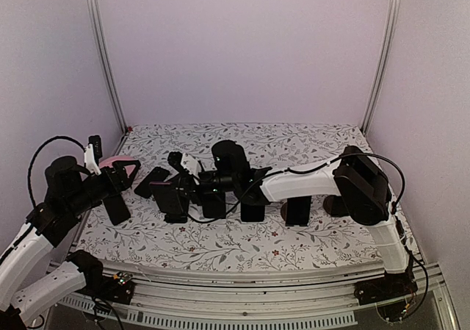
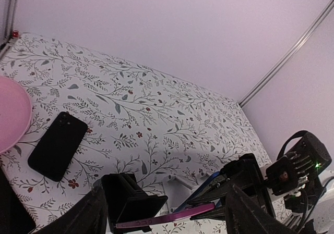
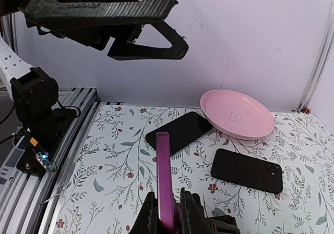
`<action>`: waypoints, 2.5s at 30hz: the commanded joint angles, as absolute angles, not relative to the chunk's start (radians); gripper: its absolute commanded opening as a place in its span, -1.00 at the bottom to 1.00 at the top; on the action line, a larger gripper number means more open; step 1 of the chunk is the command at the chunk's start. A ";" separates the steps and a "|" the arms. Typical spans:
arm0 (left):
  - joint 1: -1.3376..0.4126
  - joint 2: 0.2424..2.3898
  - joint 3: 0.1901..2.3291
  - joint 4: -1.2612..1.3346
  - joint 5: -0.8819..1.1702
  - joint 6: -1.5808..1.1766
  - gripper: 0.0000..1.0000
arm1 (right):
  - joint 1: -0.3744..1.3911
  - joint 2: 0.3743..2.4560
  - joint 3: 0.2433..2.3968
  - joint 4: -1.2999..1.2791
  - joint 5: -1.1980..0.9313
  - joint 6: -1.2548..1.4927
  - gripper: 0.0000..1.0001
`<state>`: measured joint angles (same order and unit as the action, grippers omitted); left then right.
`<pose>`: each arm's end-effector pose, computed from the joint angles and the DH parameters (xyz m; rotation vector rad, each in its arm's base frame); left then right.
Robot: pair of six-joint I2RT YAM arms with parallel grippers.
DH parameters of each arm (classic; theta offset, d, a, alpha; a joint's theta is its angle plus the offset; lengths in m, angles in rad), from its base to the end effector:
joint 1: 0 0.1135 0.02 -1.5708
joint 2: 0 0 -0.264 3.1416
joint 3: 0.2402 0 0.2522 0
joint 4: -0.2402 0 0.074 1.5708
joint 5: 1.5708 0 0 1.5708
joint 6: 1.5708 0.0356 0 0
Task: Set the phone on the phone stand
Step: Pass from the right arm to the left
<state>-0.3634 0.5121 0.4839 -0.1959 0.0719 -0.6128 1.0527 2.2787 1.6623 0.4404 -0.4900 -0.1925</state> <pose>0.1329 -0.0533 0.2716 -0.1783 1.8514 -0.7546 0.2479 0.4687 0.2030 -1.3614 1.2474 1.0420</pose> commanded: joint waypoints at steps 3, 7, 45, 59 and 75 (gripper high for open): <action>-0.348 0.521 0.482 -0.173 0.082 -0.601 0.55 | 1.063 2.303 1.658 0.462 -0.473 -0.201 -0.97; -0.348 0.524 0.480 -0.169 0.084 -0.600 0.55 | 1.067 2.303 1.655 0.452 -0.466 -0.211 -0.97; -0.749 0.537 0.434 -0.111 -0.285 -0.461 0.76 | 1.057 2.161 1.911 0.107 -0.319 0.162 -0.97; -0.836 0.698 0.462 -0.085 -0.331 -0.457 0.83 | 1.057 2.158 1.968 0.023 -0.326 0.252 -0.96; -0.890 0.863 0.545 -0.060 -0.474 -0.468 0.77 | 1.056 2.145 1.966 -0.008 -0.350 0.304 -0.96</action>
<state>-0.8829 0.8059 0.5007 -0.0944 -0.4656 -0.4820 1.0599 2.2169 1.9255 -0.0475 -0.3264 0.2775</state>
